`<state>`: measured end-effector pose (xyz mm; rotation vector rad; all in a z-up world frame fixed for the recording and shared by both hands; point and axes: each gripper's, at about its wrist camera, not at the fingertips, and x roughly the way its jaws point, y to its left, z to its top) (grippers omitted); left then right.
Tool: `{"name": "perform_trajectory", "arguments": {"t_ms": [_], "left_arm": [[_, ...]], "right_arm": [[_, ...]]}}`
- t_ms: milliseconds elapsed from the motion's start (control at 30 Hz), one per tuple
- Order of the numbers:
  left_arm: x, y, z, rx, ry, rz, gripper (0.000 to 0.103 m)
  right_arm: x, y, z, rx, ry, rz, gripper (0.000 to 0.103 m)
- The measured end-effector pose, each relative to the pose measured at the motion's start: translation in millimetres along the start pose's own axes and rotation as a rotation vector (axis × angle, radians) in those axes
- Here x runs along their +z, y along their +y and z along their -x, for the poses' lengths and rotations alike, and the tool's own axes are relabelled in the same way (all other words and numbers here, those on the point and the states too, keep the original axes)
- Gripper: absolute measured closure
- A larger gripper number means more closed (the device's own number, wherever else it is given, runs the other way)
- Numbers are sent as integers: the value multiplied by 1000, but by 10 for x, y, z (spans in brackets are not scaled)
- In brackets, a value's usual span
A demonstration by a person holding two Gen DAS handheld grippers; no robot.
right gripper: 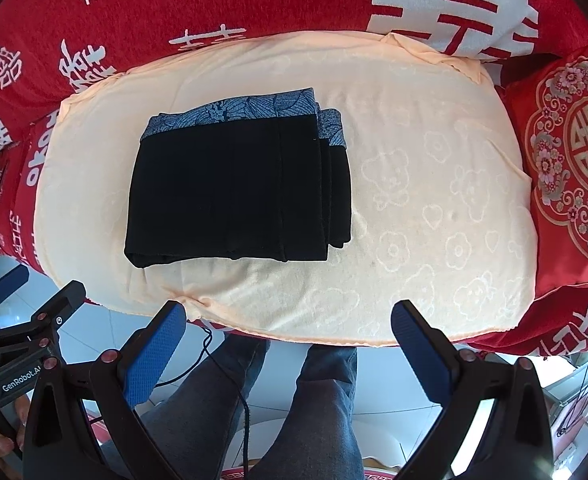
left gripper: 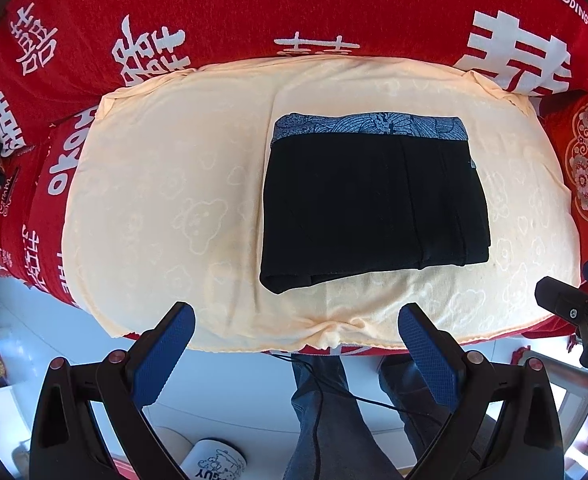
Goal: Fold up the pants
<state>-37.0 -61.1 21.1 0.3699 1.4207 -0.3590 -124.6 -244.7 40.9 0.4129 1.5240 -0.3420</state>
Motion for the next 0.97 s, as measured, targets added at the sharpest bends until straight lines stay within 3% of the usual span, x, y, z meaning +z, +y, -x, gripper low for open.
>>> {"name": "perform_trajectory", "arguments": {"t_ms": [700,967], "left_arm": [[-13,22,0,5,0,24,1],[-14,31,13,-44,-3,38,1]], "right_arm": [[-19,29,-16,-12,6,18,1],[-24,42,-27,-13,9,24,1]]}}
